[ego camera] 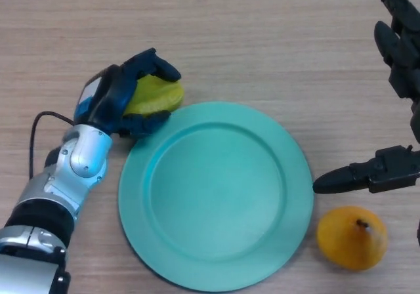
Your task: Pick up the yellow starfruit and place it on the plate
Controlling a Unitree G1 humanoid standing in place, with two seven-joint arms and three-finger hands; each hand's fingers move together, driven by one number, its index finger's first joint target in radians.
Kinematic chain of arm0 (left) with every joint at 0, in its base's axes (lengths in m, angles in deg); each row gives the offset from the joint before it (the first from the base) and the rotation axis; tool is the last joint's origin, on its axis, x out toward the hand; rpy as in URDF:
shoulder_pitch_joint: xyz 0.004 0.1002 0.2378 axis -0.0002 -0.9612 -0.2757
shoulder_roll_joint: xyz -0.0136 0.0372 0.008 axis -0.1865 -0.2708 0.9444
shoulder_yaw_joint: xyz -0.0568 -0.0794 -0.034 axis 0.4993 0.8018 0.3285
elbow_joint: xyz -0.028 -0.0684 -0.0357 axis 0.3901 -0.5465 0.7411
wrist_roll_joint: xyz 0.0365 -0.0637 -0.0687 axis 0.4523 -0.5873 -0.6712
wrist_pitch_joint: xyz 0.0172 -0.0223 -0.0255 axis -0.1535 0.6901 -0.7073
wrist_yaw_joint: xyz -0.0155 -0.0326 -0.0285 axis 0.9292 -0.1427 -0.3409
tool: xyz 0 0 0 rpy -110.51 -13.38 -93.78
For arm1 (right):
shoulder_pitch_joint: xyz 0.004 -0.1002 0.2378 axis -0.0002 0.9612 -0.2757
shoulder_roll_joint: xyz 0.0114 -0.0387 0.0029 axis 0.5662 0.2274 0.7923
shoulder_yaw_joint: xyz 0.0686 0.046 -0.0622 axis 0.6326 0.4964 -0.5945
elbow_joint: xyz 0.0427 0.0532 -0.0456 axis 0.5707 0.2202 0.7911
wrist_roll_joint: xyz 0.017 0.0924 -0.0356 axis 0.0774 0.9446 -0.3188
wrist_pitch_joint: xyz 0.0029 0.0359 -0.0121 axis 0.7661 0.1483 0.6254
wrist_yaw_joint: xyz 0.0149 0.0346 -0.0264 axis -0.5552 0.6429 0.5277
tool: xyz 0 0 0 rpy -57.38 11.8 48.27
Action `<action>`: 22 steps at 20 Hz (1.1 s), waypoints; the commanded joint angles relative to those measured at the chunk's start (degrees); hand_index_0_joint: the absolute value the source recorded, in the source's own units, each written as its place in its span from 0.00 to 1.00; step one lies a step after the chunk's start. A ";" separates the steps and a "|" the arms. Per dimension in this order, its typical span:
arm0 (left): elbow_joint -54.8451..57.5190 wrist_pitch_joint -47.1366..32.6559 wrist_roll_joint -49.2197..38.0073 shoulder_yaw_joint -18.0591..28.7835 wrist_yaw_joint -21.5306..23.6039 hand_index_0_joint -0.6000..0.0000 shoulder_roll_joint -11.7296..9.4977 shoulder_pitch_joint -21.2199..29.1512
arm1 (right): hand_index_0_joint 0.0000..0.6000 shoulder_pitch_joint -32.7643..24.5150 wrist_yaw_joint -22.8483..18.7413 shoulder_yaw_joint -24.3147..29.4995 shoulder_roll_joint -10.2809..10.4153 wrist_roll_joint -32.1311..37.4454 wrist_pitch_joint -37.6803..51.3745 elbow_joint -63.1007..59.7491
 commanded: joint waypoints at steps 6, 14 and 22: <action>33.18 12.37 -18.63 7.32 -10.19 0.00 -1.60 -6.59 | 0.00 -1.72 -1.39 1.52 -0.74 0.46 4.38 4.99; 70.76 33.00 -29.65 0.76 -19.01 1.00 4.29 -24.02 | 0.00 -2.21 -0.58 1.23 -0.48 0.66 3.60 4.24; 84.97 54.28 -24.68 -1.41 -33.37 0.00 3.39 -35.11 | 0.00 -2.03 -0.76 1.49 -0.76 0.67 3.94 4.29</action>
